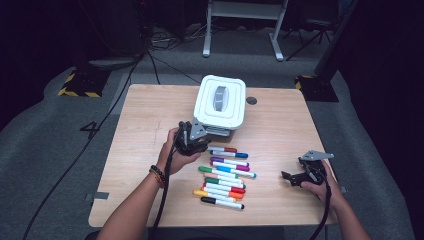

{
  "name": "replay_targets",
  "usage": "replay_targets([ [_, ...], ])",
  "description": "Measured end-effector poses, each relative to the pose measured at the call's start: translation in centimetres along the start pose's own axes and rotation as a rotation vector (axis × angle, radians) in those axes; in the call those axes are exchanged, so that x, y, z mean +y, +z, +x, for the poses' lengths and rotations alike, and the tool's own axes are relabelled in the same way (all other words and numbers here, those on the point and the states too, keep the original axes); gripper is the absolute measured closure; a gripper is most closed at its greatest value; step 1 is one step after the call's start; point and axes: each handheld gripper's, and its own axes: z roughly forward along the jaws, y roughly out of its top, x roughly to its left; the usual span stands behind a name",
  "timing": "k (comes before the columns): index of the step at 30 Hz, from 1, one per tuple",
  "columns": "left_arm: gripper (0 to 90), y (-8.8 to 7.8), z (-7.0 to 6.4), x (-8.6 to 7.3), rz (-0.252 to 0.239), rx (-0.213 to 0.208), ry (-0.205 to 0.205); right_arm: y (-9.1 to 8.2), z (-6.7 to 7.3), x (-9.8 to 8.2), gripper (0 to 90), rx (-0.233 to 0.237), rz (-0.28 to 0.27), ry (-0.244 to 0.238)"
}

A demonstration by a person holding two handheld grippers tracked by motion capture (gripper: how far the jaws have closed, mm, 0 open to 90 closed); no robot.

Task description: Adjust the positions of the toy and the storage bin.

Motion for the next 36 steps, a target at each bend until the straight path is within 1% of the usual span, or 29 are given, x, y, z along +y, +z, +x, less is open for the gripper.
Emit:
replay_targets([
  [1,58.6,0.0,0.0,0.0,0.000,0.000,0.000,0.0,0.0,0.0,0.2,0.000,0.000,0.000],
  [2,58.6,0.1,-0.3,0.2,0.009,-0.007,0.028,0.0,0.0,0.0,0.2,0.000,0.000,0.000],
  [3,58.5,0.3,-0.4,0.4,0.013,-0.017,0.041,0.0,0.0,0.0,0.2,0.000,0.000,0.000],
  [4,57.9,0.8,-0.6,0.7,0.015,-0.027,0.046,0.0,0.0,0.0,0.2,0.000,0.000,0.000],
  [6,57.4,1.2,-0.6,1.3,0.001,-0.042,0.027,0.0,0.0,0.0,0.2,0.000,0.000,0.000],
  [7,57.0,1.2,-0.6,1.3,0.001,-0.042,0.027,0.0,0.0,0.0,0.2,0.000,0.000,0.000],
  [8,57.0,1.6,-0.6,1.8,-0.002,-0.048,0.028,0.0,0.0,0.0,0.2,0.000,0.000,0.000],
  [9,57.2,1.6,-0.6,1.8,-0.002,-0.048,0.028,0.0,0.0,0.0,0.2,0.000,0.000,0.000],
  [10,57.2,2.0,-0.6,2.1,-0.002,-0.068,0.030,0.0,0.0,0.0,0.2,0.000,0.000,0.000],
  [11,57.3,2.3,-0.7,2.3,0.009,-0.069,0.035,0.0,0.0,0.0,0.2,0.000,0.000,0.000],
  [13,57.6,2.5,-0.8,2.3,0.013,-0.070,0.035,0.0,0.0,0.0,0.2,0.000,0.000,0.000],
  [14,57.6,3.1,-0.9,2.4,0.022,-0.077,0.047,0.0,0.0,0.0,0.2,0.000,0.000,0.000],
  [16,57.5,3.3,-1.0,2.3,0.023,-0.073,0.046,0.0,0.0,0.0,0.2,0.000,0.000,0.000],
  [17,57.3,3.6,-1.0,2.3,0.023,-0.078,0.037,0.0,0.0,0.0,0.2,0.000,-0.001,0.000],
  [18,58.1,3.6,-1.0,2.3,0.023,-0.078,0.037,0.0,0.0,0.0,0.2,0.000,0.000,0.000],
  [19,58.7,3.9,-1.1,2.3,0.024,-0.080,0.042,0.0,0.0,0.0,0.2,0.000,0.000,0.000],
  [22,58.5,4.1,-1.2,2.4,0.021,-0.073,0.047,0.0,0.0,0.0,0.2,0.000,0.000,0.000],
  [23,60.8,4.1,-1.2,2.4,0.021,-0.062,0.053,0.0,0.0,0.0,0.2,0.000,0.000,0.000],
  [24,68.0,4.1,-0.9,2.3,0.017,-0.064,0.056,0.0,0.0,0.0,0.2,0.000,0.000,0.000],
  [25,68.6,4.1,-0.7,2.3,0.015,-0.075,0.056,0.0,0.0,0.0,0.2,0.000,0.000,-0.001],
  [27,69.2,4.0,-0.6,2.2,0.014,-0.077,0.064,0.0,0.0,0.0,0.2,0.000,0.000,0.000],
  [28,69.4,4.0,-0.8,2.3,0.020,-0.068,0.088,0.0,0.0,0.0,0.2,-0.001,-0.001,0.000],
  [29,69.5,4.0,-0.8,2.3,0.020,-0.068,0.088,0.0,0.0,0.0,0.2,-0.001,-0.001,0.000],
  [31,70.3,3.9,-0.7,2.2,0.021,-0.070,0.107,0.0,0.0,0.0,0.3,-0.001,-0.001,0.000],
  [32,72.3,3.6,-0.4,2.1,0.009,-0.077,0.101,0.0,0.0,0.0,0.3,-0.001,-0.001,0.000],
  [33,78.3,3.2,0.1,1.9,-0.003,-0.098,0.073,0.0,0.1,0.0,0.4,-0.004,-0.001,0.002],
  [34,79.3,3.2,0.1,1.9,-0.003,-0.098,0.073,0.0,0.1,0.0,0.4,-0.004,-0.001,0.002],
  [35,79.4,2.8,0.9,1.6,-0.007,-0.117,0.049,0.0,0.1,0.0,0.4,-0.004,-0.001,0.002],
  [36,79.3,2.8,1.2,1.4,-0.010,-0.130,0.021,0.0,0.1,0.0,0.4,-0.004,-0.001,0.002],
])
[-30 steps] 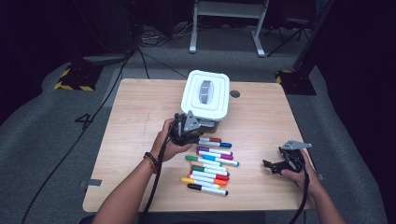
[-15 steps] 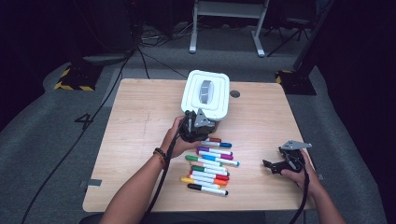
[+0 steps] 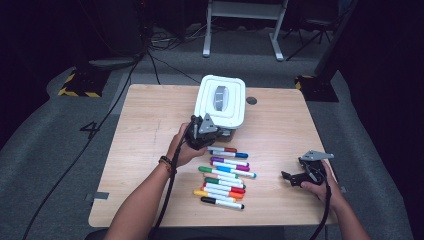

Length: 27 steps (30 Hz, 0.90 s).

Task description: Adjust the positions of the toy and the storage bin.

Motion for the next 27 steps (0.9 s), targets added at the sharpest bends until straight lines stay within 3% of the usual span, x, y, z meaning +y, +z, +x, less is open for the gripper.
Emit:
replay_targets([
  [2,79.3,-0.1,0.1,0.0,0.004,0.003,-0.002,0.0,0.0,0.0,0.4,0.001,0.000,-0.002],
  [4,79.4,-0.3,0.0,0.0,0.020,0.026,0.026,0.0,0.0,0.0,0.5,0.000,-0.001,-0.001],
  [10,79.2,-0.5,0.5,-0.2,0.024,0.049,0.014,0.0,0.0,0.0,0.5,-0.001,0.000,0.000],
  [12,79.7,-0.7,0.7,-0.2,0.036,0.053,0.028,0.0,0.0,0.0,0.6,-0.001,0.000,0.000],
  [14,79.4,-1.0,1.4,-0.6,0.032,0.055,0.000,0.0,0.0,0.0,0.6,-0.002,-0.001,0.001],
  [21,78.4,-2.0,2.4,-1.4,0.037,0.070,-0.008,0.0,0.0,0.0,0.6,-0.002,-0.001,0.001],
  [22,79.5,-2.4,2.8,-1.6,0.032,0.092,-0.024,0.0,0.0,0.0,0.6,-0.002,0.000,0.001],
  [23,89.0,-2.4,2.8,-1.6,0.032,0.092,-0.024,0.0,0.0,0.0,0.6,-0.002,0.000,0.001],
  [24,89.9,-2.8,3.6,-2.1,0.032,0.115,-0.051,0.0,0.0,0.0,0.6,-0.003,0.000,0.000],
  [25,89.6,-2.8,3.6,-2.1,0.032,0.115,-0.051,0.0,0.0,0.0,0.6,-0.003,0.000,0.000],
  [26,87.8,-3.2,4.0,-2.5,0.017,0.087,-0.098,0.0,0.0,0.0,0.6,-0.003,0.000,0.000],
  [27,85.0,-3.4,4.0,-2.6,0.019,0.085,-0.096,0.0,0.0,0.0,0.6,-0.003,0.000,0.000],
])
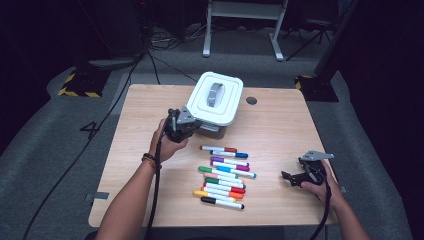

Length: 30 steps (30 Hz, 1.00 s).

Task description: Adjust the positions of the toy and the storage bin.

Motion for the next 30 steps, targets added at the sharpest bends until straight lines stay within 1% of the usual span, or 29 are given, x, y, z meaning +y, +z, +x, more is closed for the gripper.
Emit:
replay_targets([
  [1,83.4,-0.3,-0.3,0.1,0.005,0.013,0.029,0.0,0.0,0.0,0.6,0.001,0.000,0.001],
  [3,79.2,-0.7,-0.3,0.4,-0.013,0.021,0.031,0.0,0.0,0.0,0.6,0.001,0.000,0.001],
  [4,76.4,-0.7,-0.3,0.4,-0.013,0.021,0.031,0.0,0.0,0.0,0.6,0.001,0.000,0.001],
  [5,75.3,-1.4,-0.2,0.9,-0.046,0.009,0.022,0.0,0.0,0.0,0.6,0.002,-0.001,0.000],
  [6,73.8,-1.4,-0.2,0.9,-0.046,0.009,0.022,0.0,0.0,0.0,0.6,0.002,-0.001,0.000],
  [7,69.7,-1.8,-0.1,1.5,-0.060,0.027,0.018,0.0,0.0,0.0,0.6,0.001,0.000,0.000],
  [8,67.0,-2.2,0.1,2.4,-0.087,0.042,0.002,0.0,0.0,0.0,0.6,0.001,0.000,0.000],
  [9,63.1,-2.3,0.3,3.0,-0.098,0.051,-0.012,0.0,0.0,0.0,0.6,0.002,0.000,0.000],
  [10,59.1,-2.3,0.3,3.0,-0.098,0.051,-0.012,0.0,0.0,0.0,0.6,0.002,0.000,0.000],
  [11,57.9,-2.2,0.6,4.3,-0.102,0.061,-0.028,0.0,0.0,0.0,0.5,0.001,0.000,0.000],
  [12,54.4,-1.9,0.9,5.1,-0.098,0.083,-0.042,0.0,0.0,0.0,0.6,0.002,0.000,0.000],
  [13,49.2,-1.6,1.1,5.5,-0.091,0.096,-0.052,0.0,0.0,0.0,0.5,0.002,-0.001,-0.001],
  [14,47.2,-1.6,1.1,5.5,-0.091,0.096,-0.052,0.0,0.0,0.0,0.5,0.002,-0.001,-0.001],
  [15,42.7,-1.0,1.4,6.3,-0.080,0.109,-0.083,0.0,0.0,0.0,0.5,0.003,-0.001,-0.002],
  [16,42.7,-0.6,1.7,6.6,-0.075,0.105,-0.104,0.0,0.0,0.0,0.5,0.003,-0.001,-0.002],
  [17,34.6,0.1,2.2,7.2,-0.062,0.109,-0.140,0.0,0.0,0.0,0.6,0.003,-0.001,-0.002],
  [18,34.6,0.7,2.5,7.6,-0.045,0.110,-0.160,0.0,0.0,0.0,0.6,0.003,-0.001,-0.002],
  [20,32.1,2.2,2.8,8.3,-0.021,0.130,-0.186,0.0,0.0,0.0,0.6,0.002,-0.001,-0.002],
  [23,32.1,3.8,2.9,8.9,0.019,0.160,-0.183,0.0,0.0,0.0,0.6,0.002,0.000,-0.001],
  [24,32.2,3.8,2.9,8.9,0.019,0.160,-0.183,0.0,0.0,0.0,0.6,0.002,0.000,-0.001],
  [25,33.0,4.5,3.0,9.0,0.029,0.151,-0.196,0.0,0.0,0.0,0.6,0.002,0.000,-0.001],
  [26,34.9,4.8,3.1,9.1,0.040,0.153,-0.196,0.0,0.0,0.0,0.6,0.002,0.000,-0.001],
  [27,36.5,5.1,3.0,9.2,0.046,0.165,-0.190,0.0,0.0,0.0,0.6,0.002,0.000,-0.001],
  [28,37.6,5.1,3.0,9.2,0.046,0.165,-0.190,0.0,0.0,0.0,0.6,0.002,0.000,-0.001],
  [29,39.7,5.8,3.0,9.2,0.069,0.161,-0.182,0.0,0.0,0.0,0.6,0.002,0.000,0.000],
  [30,41.5,5.8,3.0,9.2,0.069,0.161,-0.182,0.0,0.0,0.0,0.6,0.002,0.000,0.000],
])
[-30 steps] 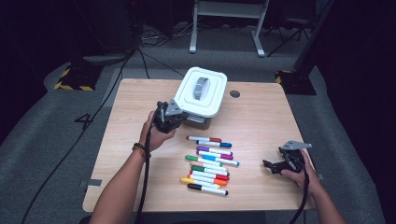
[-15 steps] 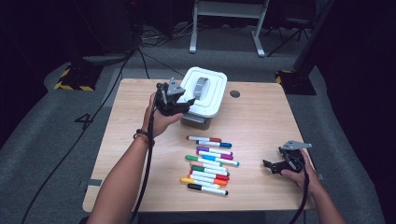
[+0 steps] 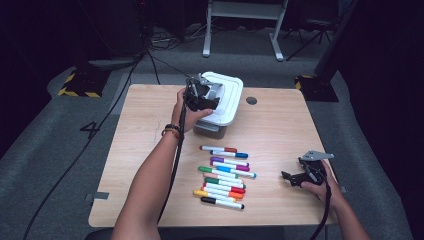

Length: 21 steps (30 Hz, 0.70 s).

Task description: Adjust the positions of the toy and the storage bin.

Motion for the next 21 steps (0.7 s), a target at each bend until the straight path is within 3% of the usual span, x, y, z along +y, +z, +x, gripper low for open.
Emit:
replay_targets([
  [5,53.8,1.4,-0.1,0.0,0.041,0.002,-0.007,0.0,0.0,0.0,0.6,0.000,0.000,0.000],
  [11,56.0,2.1,0.2,0.2,0.058,-0.034,0.018,0.0,0.0,0.0,0.6,0.000,-0.001,-0.001],
  [14,57.8,2.4,0.4,0.3,0.053,-0.068,0.024,0.0,0.0,0.0,0.6,0.000,0.000,0.000],
  [15,58.4,2.6,0.2,0.4,0.038,-0.104,0.040,0.0,0.0,0.0,0.6,0.000,-0.001,-0.001],
  [16,59.0,2.6,0.2,0.4,0.038,-0.104,0.040,0.0,0.0,0.0,0.6,0.000,-0.001,-0.001],
  [21,61.8,3.3,-0.1,0.8,0.021,-0.181,0.121,0.0,0.0,0.0,0.6,0.000,-0.001,-0.001],
])
